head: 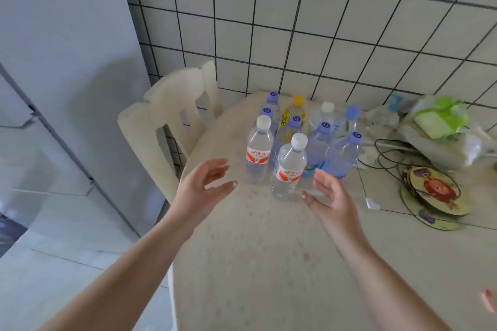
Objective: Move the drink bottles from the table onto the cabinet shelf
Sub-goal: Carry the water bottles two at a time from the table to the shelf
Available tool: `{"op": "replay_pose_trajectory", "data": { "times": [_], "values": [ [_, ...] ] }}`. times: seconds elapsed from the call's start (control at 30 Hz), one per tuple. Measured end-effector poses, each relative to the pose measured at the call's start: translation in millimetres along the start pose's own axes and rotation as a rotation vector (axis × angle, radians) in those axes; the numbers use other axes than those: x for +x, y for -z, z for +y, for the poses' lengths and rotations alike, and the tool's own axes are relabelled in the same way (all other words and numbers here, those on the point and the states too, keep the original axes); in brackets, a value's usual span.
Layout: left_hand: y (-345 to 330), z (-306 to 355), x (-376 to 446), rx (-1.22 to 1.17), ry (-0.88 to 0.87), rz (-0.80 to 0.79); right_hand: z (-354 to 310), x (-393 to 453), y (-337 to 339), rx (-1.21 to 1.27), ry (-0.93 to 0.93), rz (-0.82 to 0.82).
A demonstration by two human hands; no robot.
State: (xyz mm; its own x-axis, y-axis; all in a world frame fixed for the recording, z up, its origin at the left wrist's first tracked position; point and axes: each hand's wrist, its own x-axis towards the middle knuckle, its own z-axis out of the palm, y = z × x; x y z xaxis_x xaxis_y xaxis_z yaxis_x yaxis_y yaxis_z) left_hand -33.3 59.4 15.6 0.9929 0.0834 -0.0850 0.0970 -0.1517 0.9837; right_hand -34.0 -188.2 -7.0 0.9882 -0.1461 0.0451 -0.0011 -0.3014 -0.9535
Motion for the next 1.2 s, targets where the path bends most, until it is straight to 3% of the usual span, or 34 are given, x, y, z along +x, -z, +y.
{"op": "replay_pose_trajectory", "data": {
  "times": [0.27,0.63,0.87,1.03,1.2],
  "values": [
    [-25,-1,84,0.029,0.030,-0.112,24,65,-11,-0.005,-0.075,0.008],
    [-60,-31,157,-0.068,0.046,-0.228,55,114,-17,0.070,0.005,-0.192],
    [-62,-41,166,-0.054,0.031,-0.206,57,115,-15,0.076,-0.005,-0.217],
    [-59,-42,156,-0.053,0.007,-0.174,51,108,-19,0.104,-0.018,-0.128],
    [-34,-41,125,-0.078,0.017,-0.059,36,92,-26,0.096,0.016,-0.109]
  ]
}}
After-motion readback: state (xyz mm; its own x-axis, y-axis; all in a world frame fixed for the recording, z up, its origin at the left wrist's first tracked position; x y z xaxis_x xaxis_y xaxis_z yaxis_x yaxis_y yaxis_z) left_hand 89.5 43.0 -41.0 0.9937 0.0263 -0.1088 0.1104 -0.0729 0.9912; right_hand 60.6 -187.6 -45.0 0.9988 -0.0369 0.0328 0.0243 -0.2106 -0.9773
